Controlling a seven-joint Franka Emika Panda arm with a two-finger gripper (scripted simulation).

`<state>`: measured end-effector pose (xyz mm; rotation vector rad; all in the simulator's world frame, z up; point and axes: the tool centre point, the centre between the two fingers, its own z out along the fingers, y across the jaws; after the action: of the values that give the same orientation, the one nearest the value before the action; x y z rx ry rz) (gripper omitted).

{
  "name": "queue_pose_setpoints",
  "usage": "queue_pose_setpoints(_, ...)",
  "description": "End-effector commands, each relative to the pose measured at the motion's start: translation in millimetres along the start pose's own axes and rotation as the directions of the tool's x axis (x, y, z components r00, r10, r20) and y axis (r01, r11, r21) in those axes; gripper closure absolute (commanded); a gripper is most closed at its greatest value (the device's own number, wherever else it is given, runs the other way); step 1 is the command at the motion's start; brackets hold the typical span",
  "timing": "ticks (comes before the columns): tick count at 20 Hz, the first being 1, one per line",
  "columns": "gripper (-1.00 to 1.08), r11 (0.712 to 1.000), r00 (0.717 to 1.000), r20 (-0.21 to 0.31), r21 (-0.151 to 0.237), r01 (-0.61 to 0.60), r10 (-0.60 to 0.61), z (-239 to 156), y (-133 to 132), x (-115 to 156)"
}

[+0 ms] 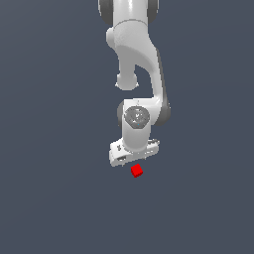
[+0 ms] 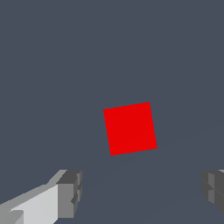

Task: Pick up the red cube and move it to a goal position.

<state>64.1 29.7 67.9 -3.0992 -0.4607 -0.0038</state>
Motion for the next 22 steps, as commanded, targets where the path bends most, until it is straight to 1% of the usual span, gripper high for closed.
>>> queue_pose_setpoints(1, -0.92, 0.999, 0.999, 0.0, -0.002, 0.048, -0.048, 14.3, -0.6, 9.3)
queue_pose_setpoints(10, -0.92, 0.989, 0.989, 0.004, -0.007, 0.147, -0.147, 44.4, -3.6, 28.9)
queue_pose_setpoints(20, -0.92, 0.987, 0.987, 0.005, -0.007, 0.161, -0.161, 48.0, -4.3, 32.0)
queue_pose_setpoints(21, 1.08, 0.987, 0.987, 0.005, -0.007, 0.161, -0.161, 48.0, -4.3, 32.0)
queue_pose_setpoints(22, 1.08, 0.987, 0.987, 0.005, -0.007, 0.161, -0.161, 48.0, -4.3, 32.0)
